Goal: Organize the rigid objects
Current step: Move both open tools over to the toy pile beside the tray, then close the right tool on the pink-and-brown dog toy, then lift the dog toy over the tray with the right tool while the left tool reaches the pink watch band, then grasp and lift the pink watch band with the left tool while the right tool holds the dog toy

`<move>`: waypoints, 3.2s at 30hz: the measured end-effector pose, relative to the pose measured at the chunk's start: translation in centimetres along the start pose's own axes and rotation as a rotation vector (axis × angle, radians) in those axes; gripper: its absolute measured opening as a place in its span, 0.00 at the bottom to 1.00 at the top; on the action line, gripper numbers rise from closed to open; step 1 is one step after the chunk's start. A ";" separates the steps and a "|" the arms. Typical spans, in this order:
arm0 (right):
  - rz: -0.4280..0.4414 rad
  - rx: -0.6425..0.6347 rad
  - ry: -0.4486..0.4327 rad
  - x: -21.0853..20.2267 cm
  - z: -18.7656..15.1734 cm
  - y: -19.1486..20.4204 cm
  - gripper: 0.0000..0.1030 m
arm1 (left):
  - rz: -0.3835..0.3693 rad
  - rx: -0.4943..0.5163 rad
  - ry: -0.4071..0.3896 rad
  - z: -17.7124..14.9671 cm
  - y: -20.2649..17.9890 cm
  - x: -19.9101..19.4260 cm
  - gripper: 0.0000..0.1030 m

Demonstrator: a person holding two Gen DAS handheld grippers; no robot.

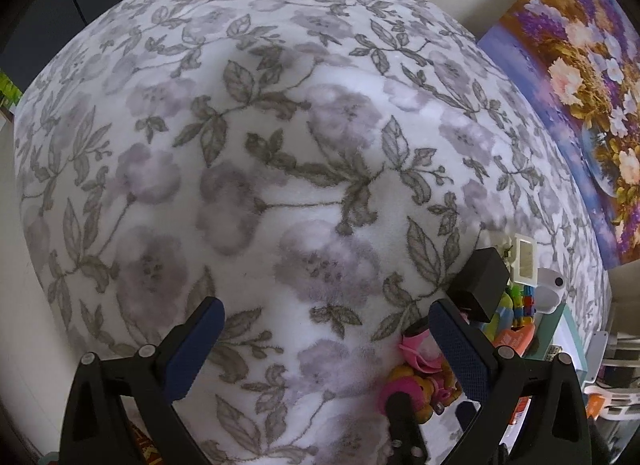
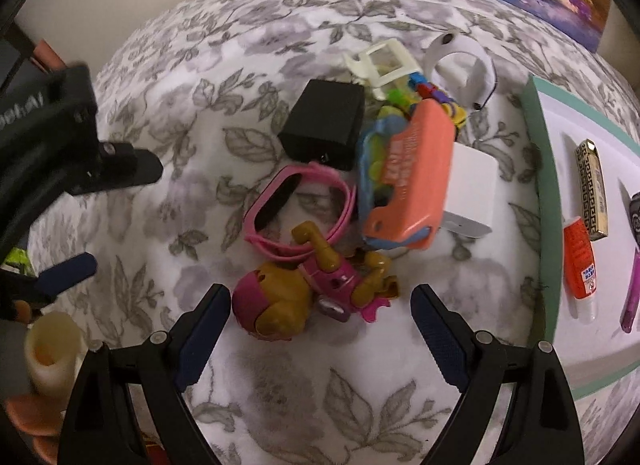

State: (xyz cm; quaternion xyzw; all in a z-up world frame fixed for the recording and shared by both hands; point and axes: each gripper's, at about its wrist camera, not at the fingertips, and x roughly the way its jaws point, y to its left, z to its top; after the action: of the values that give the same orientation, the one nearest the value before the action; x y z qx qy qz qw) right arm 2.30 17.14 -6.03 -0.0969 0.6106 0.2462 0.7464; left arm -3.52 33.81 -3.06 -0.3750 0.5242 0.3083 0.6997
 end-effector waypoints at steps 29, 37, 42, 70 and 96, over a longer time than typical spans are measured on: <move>-0.038 0.069 -0.006 0.3 0.8 -4.0 0.84 | 0.006 0.016 0.010 0.1 -0.4 0.4 1.00; 0.012 0.121 -0.032 -1.6 0.9 -7.3 0.84 | -0.004 0.039 0.019 -0.1 -1.1 0.6 1.00; 0.037 0.146 -0.076 -3.9 0.3 -7.9 0.84 | -0.003 0.066 0.026 -0.4 -1.9 0.8 1.00; -0.052 0.343 -0.182 -8.5 -0.6 -16.8 0.84 | 0.129 0.501 0.053 -6.2 -11.4 5.1 0.91; -0.094 0.471 -0.199 -10.0 -2.4 -22.7 0.84 | -0.058 0.526 -0.147 -7.0 -16.0 -3.0 0.27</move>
State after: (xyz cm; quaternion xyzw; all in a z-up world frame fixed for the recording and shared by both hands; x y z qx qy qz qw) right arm 9.97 -5.94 -0.56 0.0761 0.5694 0.0704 0.8155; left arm 5.32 19.28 1.88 -0.1720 0.5231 0.1676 0.8178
